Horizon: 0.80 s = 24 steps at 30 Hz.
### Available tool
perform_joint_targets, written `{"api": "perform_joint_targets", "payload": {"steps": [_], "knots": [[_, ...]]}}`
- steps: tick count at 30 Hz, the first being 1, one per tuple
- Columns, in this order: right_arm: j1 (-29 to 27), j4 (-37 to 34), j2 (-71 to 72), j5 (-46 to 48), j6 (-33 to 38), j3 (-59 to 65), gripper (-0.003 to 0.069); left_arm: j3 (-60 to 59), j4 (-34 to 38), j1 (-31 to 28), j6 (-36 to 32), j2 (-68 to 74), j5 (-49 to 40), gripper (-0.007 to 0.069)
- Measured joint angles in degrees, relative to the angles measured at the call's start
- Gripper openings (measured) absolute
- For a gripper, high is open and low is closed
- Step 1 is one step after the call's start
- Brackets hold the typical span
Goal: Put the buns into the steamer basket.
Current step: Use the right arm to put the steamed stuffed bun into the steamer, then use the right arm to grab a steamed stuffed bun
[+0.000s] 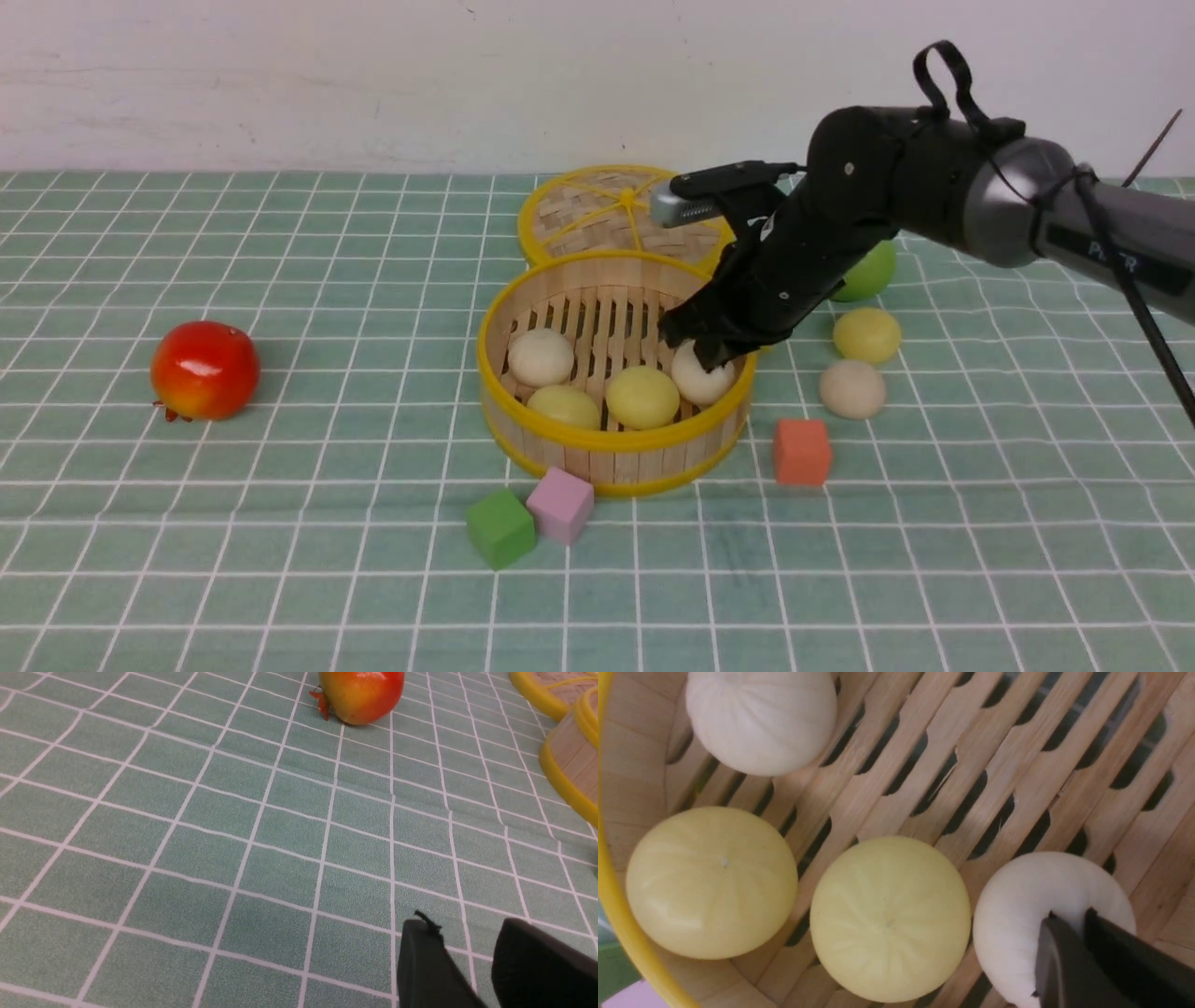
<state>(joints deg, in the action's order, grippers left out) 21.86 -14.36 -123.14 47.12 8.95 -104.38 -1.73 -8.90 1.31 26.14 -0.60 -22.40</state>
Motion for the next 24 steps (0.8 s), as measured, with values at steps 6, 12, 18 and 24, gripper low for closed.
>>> {"api": "perform_joint_targets", "payload": {"steps": [6,12,18,24], "knots": [[-0.19,0.35,1.71,2.10,-2.18,-1.40,0.0239,0.00,0.00,0.00,0.00,0.00,0.00,0.0225],[-2.36,6.26,4.64,7.81,-2.23,-4.99,0.0309,0.00,0.00,0.00,0.00,0.00,0.00,0.0232],[-7.17,12.12,4.76,15.43,-4.62,-5.49,0.0283,0.00,0.00,0.00,0.00,0.00,0.00,0.0238],[-10.32,12.58,4.71,16.89,-5.44,-5.49,0.0233,0.00,0.00,0.00,0.00,0.00,0.00,0.0237]]}}
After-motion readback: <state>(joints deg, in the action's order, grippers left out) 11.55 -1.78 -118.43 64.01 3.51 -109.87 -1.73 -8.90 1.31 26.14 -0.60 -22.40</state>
